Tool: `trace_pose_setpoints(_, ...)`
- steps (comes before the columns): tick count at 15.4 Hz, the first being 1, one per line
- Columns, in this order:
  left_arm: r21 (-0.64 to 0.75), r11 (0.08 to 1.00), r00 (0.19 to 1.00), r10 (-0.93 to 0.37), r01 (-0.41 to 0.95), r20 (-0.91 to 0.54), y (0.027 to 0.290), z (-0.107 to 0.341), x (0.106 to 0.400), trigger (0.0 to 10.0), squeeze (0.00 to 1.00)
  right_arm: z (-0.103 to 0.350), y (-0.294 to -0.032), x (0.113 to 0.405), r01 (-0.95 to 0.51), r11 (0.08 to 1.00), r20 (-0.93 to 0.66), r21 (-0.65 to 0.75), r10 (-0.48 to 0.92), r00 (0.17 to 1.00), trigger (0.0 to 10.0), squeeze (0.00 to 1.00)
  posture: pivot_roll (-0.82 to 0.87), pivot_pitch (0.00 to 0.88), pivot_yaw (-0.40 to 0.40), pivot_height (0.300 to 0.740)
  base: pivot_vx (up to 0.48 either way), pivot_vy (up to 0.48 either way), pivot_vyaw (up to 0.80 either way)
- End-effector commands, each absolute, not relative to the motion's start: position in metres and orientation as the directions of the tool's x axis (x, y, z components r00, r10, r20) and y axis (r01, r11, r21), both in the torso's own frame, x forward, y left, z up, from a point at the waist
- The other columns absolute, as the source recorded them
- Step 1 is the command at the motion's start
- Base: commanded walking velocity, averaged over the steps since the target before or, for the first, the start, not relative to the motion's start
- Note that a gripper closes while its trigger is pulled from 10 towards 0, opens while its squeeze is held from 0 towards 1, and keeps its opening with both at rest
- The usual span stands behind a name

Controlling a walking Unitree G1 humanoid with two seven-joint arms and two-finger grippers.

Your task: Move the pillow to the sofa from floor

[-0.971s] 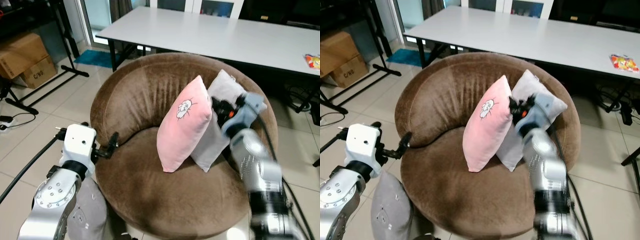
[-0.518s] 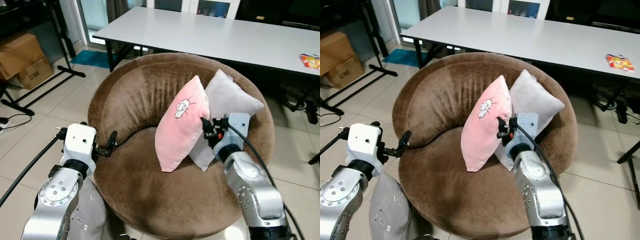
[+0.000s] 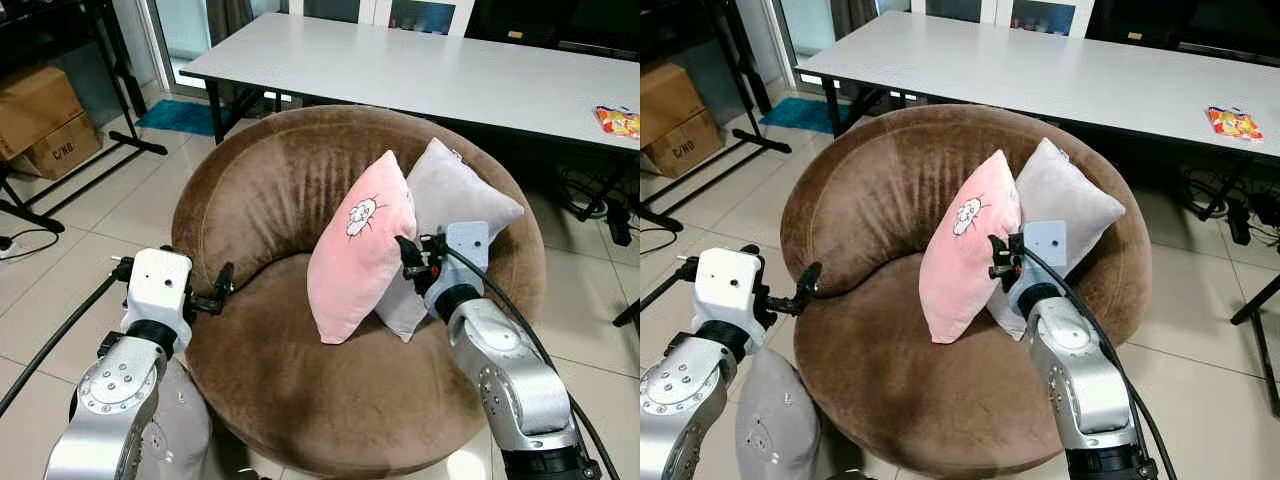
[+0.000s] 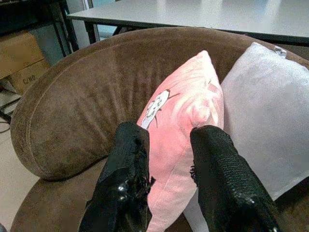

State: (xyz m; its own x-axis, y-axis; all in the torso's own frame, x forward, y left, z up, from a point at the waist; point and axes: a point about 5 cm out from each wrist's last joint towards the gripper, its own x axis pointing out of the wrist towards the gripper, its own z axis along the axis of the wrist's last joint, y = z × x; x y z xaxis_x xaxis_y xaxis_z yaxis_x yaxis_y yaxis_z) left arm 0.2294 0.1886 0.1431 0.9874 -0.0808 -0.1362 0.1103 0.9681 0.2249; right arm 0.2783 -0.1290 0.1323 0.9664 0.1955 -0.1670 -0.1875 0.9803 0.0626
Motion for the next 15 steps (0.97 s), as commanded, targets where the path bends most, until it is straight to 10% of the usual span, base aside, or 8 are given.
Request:
trace_pose_setpoints(1, 0.230, 0.969, 0.990, -0.063, 0.091, -0.126, 0.1906, 0.1437, 0.2292, 10.0, 0.00, 0.1374, -0.1286, 0.2797, -0.196, 0.980, -0.159, 0.042, 0.201, 0.967, 10.0, 0.00, -0.05, 0.000, -0.021, 0.740, 0.000, 0.000, 0.00)
trace_pose_setpoints(15, 0.244, 0.967, 0.995, -0.054, 0.074, -0.089, 0.1973, 0.1472, 0.2355, 10.0, 0.00, 0.1389, -0.1187, 0.2790, -0.276, 0.961, -0.162, 0.004, 0.273, 0.948, 10.0, 0.00, -0.05, 0.000, -0.009, 0.740, -0.163, 0.000, 0.10)
